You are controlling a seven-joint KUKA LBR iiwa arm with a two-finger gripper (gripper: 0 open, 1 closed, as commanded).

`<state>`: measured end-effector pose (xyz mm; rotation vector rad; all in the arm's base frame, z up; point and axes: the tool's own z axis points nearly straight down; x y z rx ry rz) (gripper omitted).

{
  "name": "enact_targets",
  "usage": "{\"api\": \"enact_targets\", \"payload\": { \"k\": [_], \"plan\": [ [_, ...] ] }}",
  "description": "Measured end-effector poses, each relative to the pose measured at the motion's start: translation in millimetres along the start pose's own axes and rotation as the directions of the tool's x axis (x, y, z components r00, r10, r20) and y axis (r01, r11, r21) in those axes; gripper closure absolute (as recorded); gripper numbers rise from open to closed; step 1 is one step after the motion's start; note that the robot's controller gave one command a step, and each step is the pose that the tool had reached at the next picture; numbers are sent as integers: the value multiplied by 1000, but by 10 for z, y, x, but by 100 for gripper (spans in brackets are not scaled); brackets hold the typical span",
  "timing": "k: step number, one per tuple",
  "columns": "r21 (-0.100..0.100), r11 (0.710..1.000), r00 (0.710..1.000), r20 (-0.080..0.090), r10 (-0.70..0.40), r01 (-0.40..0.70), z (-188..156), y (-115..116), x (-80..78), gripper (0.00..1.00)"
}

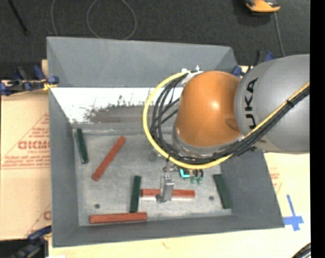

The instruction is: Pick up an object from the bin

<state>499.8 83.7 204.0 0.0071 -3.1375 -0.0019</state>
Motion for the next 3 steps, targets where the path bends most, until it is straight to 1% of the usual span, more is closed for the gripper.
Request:
{"api": "enact_targets", "payload": {
  "k": [1, 2, 3],
  "plan": [
    [3, 993, 993, 0, -117, 117, 1339, -317, 84, 0],
    [1, 994, 994, 7, -113, 113, 1299, -301, 69, 100],
    [4, 992, 991, 16, -129, 129, -302, -289, -78, 100]
  ]
}}
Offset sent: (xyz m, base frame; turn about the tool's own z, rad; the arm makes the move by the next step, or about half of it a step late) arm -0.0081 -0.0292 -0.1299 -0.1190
